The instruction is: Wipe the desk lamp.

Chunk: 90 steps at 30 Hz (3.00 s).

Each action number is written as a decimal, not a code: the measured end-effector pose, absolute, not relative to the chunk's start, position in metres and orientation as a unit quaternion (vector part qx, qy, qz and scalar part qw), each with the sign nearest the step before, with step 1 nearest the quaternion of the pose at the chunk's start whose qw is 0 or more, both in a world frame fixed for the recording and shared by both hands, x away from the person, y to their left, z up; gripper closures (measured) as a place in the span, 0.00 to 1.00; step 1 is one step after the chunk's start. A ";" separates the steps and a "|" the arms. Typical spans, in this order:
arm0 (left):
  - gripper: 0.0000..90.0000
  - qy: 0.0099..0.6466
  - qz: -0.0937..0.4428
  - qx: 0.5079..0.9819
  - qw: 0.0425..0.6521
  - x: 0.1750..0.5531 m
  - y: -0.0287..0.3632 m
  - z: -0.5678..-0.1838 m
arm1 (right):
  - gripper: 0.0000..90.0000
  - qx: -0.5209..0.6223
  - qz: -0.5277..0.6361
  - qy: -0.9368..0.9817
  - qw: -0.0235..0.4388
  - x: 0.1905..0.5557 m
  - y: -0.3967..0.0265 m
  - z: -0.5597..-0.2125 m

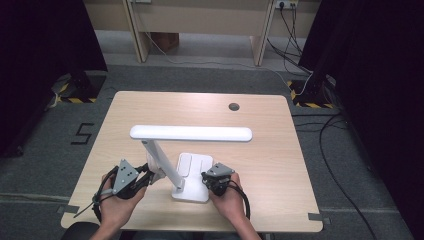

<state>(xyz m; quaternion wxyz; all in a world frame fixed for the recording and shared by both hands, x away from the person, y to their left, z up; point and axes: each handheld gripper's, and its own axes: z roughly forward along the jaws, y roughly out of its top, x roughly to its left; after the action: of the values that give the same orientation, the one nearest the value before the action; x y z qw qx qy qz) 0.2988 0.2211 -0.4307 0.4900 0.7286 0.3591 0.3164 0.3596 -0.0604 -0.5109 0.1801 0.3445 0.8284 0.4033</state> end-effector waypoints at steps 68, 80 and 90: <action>0.91 0.363 0.274 0.778 0.434 0.310 0.201 -0.483 | 1.00 0.340 0.402 0.831 0.182 0.360 -0.061 -0.510; 0.91 0.361 0.265 0.789 0.420 0.308 0.196 -0.494 | 1.00 0.340 0.404 0.829 0.183 0.360 -0.061 -0.511; 0.91 0.361 0.260 0.792 0.419 0.307 0.196 -0.498 | 1.00 0.342 0.405 0.828 0.183 0.360 -0.060 -0.511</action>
<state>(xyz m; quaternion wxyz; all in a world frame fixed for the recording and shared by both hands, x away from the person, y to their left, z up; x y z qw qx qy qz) 0.3065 0.1960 -0.4982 0.4186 0.7918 0.3606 0.2603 0.3599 -0.0601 -0.5112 0.1829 0.3418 0.8280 0.4052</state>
